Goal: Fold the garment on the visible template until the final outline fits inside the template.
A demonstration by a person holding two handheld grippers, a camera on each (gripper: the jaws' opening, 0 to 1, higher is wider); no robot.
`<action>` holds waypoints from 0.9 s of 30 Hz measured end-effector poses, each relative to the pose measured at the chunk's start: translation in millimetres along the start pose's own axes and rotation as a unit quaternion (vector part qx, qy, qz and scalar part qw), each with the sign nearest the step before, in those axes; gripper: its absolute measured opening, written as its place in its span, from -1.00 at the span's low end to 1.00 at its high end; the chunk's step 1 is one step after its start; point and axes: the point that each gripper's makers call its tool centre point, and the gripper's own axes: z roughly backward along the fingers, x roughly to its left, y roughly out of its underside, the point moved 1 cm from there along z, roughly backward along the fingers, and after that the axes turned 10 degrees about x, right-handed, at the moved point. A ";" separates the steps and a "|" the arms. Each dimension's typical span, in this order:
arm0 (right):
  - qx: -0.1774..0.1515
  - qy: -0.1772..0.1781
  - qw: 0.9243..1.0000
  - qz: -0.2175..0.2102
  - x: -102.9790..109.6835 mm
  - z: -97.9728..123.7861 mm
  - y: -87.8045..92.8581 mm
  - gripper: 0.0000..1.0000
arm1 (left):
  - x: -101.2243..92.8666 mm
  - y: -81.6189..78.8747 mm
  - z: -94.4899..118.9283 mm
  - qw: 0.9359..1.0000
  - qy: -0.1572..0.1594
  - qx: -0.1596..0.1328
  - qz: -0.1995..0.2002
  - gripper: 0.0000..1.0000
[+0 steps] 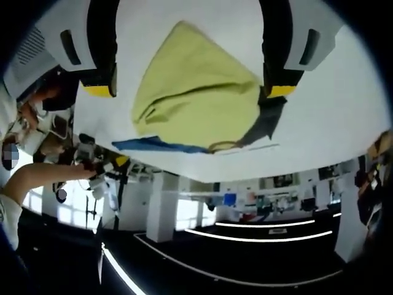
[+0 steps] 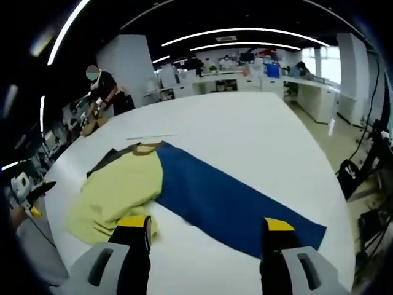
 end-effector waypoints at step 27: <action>0.045 -0.059 0.987 0.141 78.7 -39.9 32.0 0.19 | 11.0 53.7 -12.5 0.995 -0.054 0.074 0.040 0.48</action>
